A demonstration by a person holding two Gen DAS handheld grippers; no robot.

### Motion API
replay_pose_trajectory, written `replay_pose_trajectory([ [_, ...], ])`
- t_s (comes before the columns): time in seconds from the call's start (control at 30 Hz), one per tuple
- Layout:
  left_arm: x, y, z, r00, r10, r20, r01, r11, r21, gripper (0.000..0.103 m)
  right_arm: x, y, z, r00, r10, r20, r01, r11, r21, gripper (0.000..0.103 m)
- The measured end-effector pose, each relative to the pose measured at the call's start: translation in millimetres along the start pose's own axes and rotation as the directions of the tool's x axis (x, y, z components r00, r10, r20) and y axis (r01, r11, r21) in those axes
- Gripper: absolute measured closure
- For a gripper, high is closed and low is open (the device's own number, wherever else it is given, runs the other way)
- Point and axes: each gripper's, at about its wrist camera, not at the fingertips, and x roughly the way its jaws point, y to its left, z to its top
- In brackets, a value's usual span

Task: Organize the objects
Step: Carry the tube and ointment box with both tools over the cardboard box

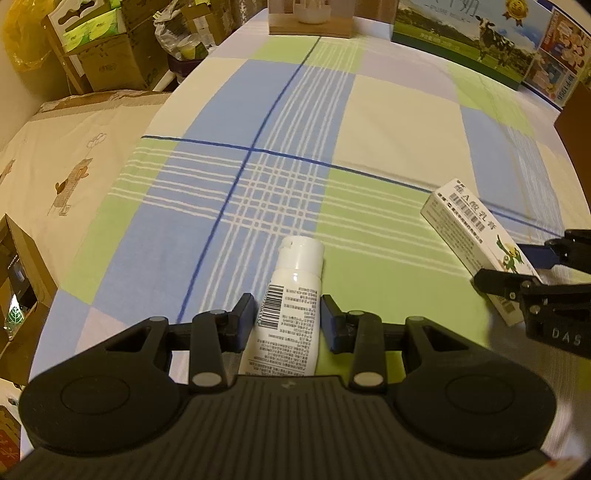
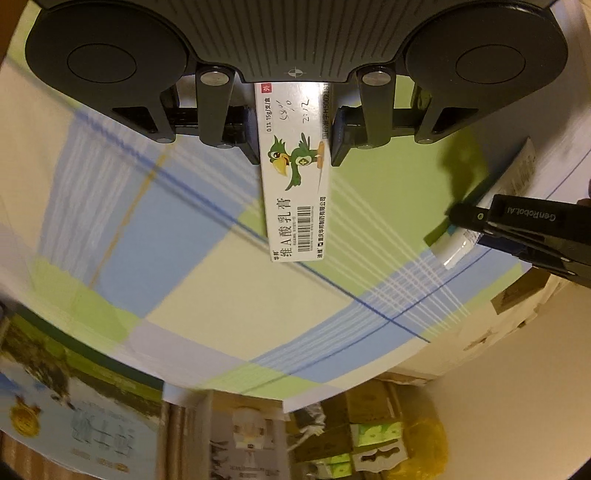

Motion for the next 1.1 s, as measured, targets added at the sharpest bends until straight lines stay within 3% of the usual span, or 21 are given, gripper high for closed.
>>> replay_pose_trajectory([
  [0.43,-19,-50,-35,0.996,-0.092,-0.008,0.092,0.991,0.101,0.070,-72,0,-78,0.995,-0.097,-0.031,0.101,0.979,0.179,0.067],
  [0.77,-34,-128,-68,0.975,-0.217,-0.040,0.219,0.930,0.294,0.070,-124,-16,-133,0.978,-0.199,-0.055,0.206,0.927,0.312,0.067],
  [0.93,-38,-153,-80,0.966,-0.250,-0.059,0.255,0.899,0.356,0.070,-137,-19,-146,0.978,-0.201,-0.062,0.210,0.918,0.336,0.067],
  [1.1,-39,-158,-84,0.969,-0.238,-0.073,0.248,0.896,0.368,0.069,-136,-19,-144,0.978,-0.197,-0.072,0.210,0.920,0.331,0.067],
])
